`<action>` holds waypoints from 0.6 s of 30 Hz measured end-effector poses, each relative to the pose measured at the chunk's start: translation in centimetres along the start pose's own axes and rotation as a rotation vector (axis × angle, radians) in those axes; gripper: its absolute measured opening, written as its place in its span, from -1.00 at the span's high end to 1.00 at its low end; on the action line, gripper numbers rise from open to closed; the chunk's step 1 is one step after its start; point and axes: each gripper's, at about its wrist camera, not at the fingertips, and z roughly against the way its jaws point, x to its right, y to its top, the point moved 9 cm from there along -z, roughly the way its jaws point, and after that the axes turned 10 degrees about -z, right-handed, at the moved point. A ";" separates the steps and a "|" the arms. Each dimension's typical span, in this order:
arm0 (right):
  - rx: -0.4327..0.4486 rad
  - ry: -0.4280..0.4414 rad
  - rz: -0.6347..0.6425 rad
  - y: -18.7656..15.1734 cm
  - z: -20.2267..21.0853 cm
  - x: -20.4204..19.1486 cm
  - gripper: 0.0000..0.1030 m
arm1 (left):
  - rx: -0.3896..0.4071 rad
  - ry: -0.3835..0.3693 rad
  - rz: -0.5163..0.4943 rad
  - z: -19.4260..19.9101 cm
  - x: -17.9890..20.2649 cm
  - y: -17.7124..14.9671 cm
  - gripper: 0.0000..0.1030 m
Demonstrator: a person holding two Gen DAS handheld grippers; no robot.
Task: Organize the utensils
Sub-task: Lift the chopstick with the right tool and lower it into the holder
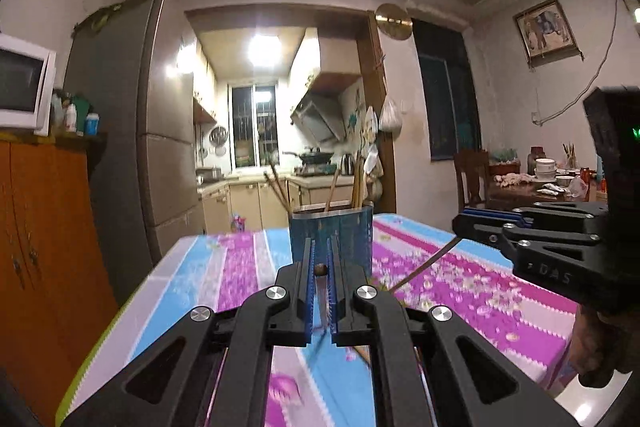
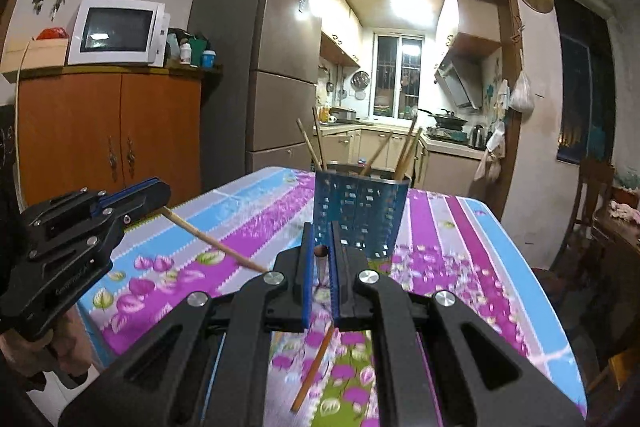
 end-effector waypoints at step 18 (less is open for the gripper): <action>-0.070 0.094 0.012 7.5 -3.9 0.8 0.90 | -0.054 -0.060 0.029 -6.8 -3.3 6.2 0.87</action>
